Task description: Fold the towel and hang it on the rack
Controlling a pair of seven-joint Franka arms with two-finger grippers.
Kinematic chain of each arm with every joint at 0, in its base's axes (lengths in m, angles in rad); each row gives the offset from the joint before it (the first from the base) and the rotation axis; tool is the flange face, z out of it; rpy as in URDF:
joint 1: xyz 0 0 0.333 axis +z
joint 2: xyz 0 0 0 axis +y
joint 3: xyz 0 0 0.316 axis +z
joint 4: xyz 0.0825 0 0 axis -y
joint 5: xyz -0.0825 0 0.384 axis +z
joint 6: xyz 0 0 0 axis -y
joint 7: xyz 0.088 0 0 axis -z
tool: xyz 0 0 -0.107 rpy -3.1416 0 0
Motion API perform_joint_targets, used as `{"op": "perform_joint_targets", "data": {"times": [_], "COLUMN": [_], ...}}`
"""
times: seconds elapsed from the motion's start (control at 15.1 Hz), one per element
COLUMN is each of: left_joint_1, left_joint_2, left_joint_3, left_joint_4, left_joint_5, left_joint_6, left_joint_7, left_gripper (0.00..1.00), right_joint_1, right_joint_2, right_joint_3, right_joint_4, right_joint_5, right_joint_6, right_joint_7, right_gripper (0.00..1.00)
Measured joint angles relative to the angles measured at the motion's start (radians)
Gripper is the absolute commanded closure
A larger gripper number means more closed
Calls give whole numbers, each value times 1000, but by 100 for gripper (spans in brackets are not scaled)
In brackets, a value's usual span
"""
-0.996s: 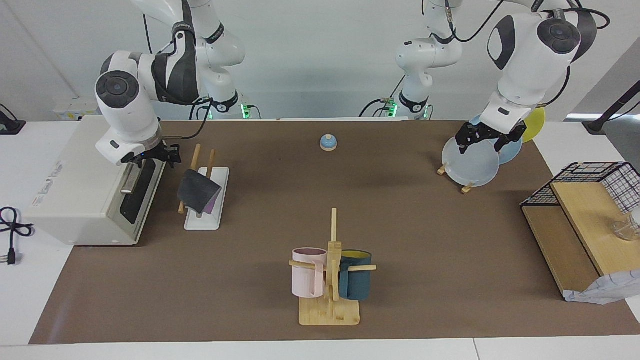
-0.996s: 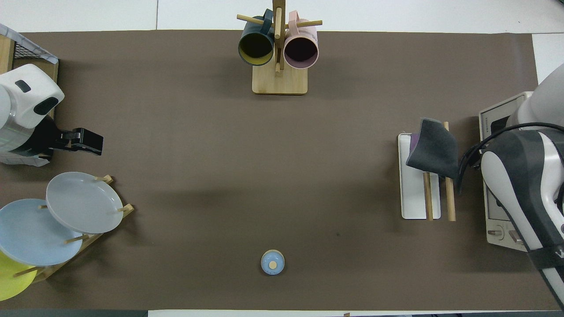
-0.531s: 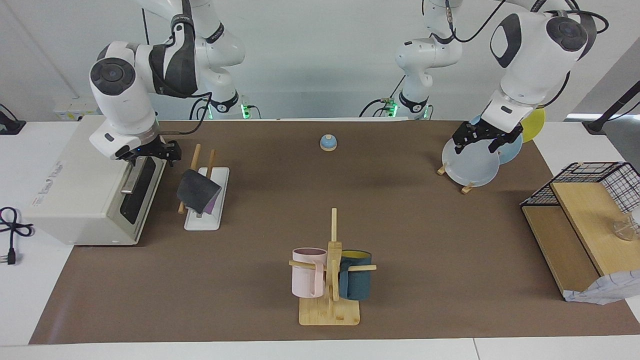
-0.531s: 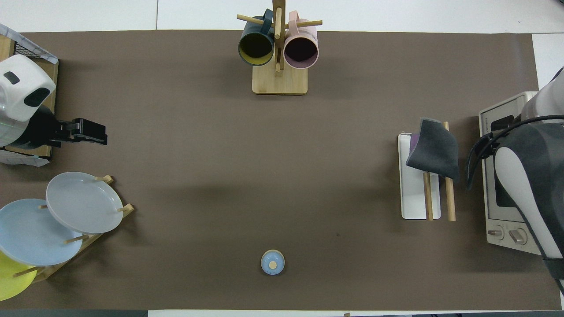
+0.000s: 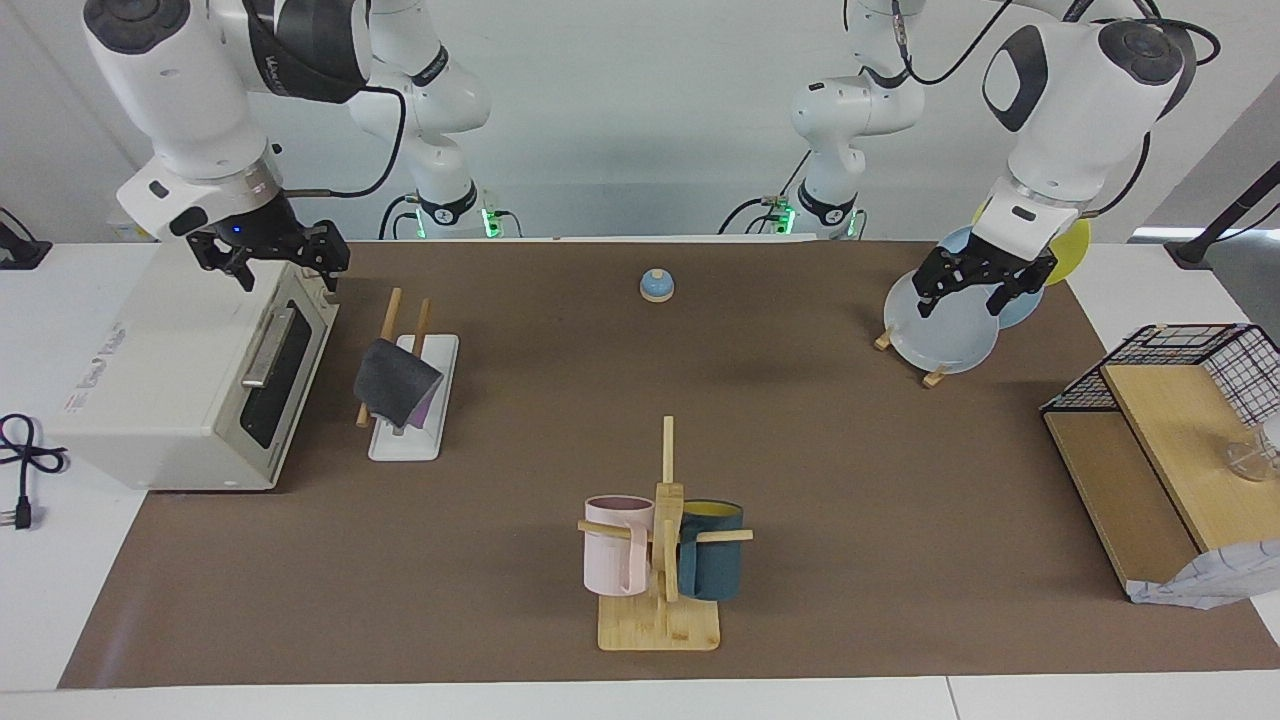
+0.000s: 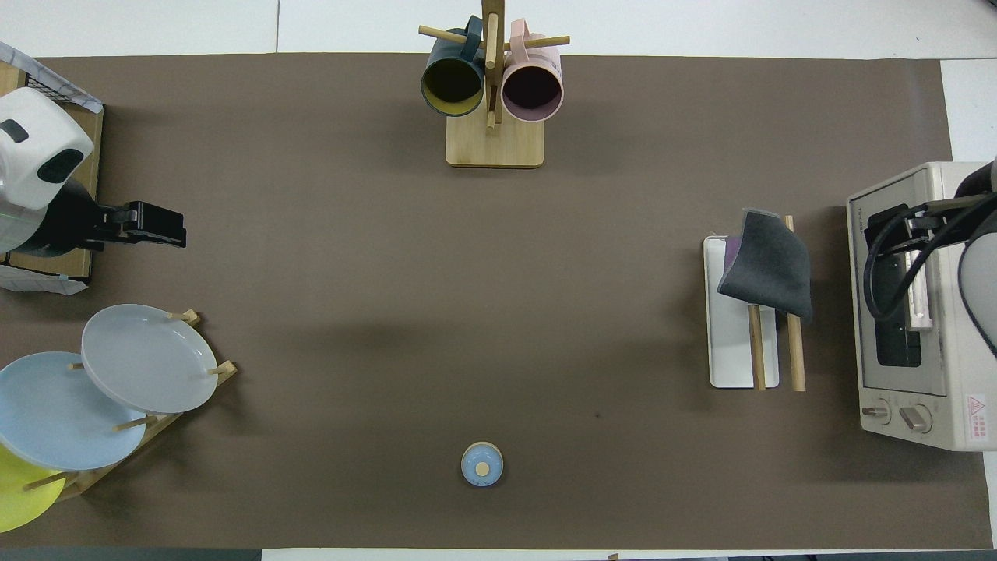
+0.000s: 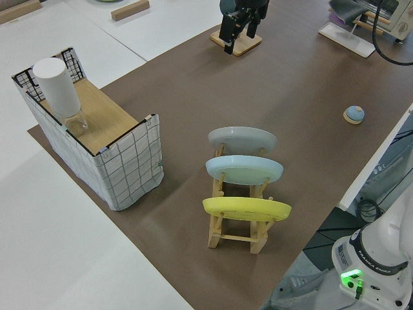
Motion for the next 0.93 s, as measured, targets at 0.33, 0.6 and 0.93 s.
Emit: {"op": "perform_joint_targets", "data": {"times": [0.33,0.6,0.93], "left_joint_1": [-2,-2,-2], "left_joint_2": [3,3,3], "left_joint_3": [0,1,2], "left_joint_4": [0,0,10], "left_joint_5": [1,5,6], "left_joint_6": [-1,-22,-77], "left_joint_7": [32,37,37], "left_gripper": [0,0,0], "right_joint_1": [-5,-9,-43], "right_joint_2": [3,20,30], "right_joint_3": [-1,-3,-5], "right_joint_4": [12,36,54], "right_joint_5": [19,19,21], "right_joint_6": [0,-3,-11], "right_joint_7": [0,0,0], "right_gripper": [0,0,0]}}
